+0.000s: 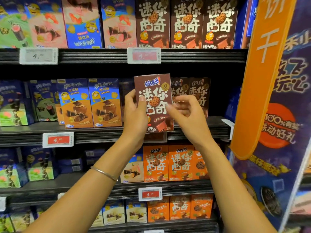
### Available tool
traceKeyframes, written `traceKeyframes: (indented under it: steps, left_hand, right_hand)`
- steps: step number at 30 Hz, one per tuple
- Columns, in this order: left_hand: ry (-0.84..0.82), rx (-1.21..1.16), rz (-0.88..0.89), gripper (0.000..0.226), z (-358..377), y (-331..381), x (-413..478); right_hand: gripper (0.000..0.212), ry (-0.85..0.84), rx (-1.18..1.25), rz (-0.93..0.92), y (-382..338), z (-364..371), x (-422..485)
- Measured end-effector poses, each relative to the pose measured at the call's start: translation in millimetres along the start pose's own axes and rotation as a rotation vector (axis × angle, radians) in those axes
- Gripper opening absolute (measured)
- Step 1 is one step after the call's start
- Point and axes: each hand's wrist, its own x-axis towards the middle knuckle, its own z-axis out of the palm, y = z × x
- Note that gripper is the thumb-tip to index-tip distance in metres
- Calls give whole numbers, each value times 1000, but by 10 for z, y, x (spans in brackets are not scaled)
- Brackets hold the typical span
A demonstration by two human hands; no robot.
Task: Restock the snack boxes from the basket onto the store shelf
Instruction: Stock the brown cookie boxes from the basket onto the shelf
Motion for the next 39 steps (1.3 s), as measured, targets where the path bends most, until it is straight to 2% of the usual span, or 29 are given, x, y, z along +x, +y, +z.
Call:
traceKeyframes:
  steps: [3,5,10,12,15,18,22,29,35,39]
  left_hand:
    - [-38,19,22,25,253,11,-8]
    - [-75,38,39,23,404,24,5]
    - [-273,245,80,47,652,47,78]
    - [-265,470,237,52,629,38,146]
    - [-146,968,516,57,475,-17,324]
    - [-67,1267,574,68,371,-29,488]
    - [-79,1391,528,86,354,-37,656]
    - [-120,1549,689,104,338,-82,740]
    - [-114,1590,695,113,353,-76,806]
    - [-120,1581,729,116,355,-42,860]
  right_hand:
    - [51,17,-136,-66,6,-69,-5]
    - [47,74,-100,-49,33,-169,36]
    - [42,258,25,37,171,-506,147]
    - [38,347,80,65,223,-645,197]
    - [36,404,31,68,311,-746,267]
    - [37,427,-44,40,408,-698,310]
    - [38,474,-159,27,502,-653,356]
    - [38,488,-225,117,598,-685,447]
    - [54,326,-187,309,614,-765,608]
    - [64,254,-111,331,586,-786,708]
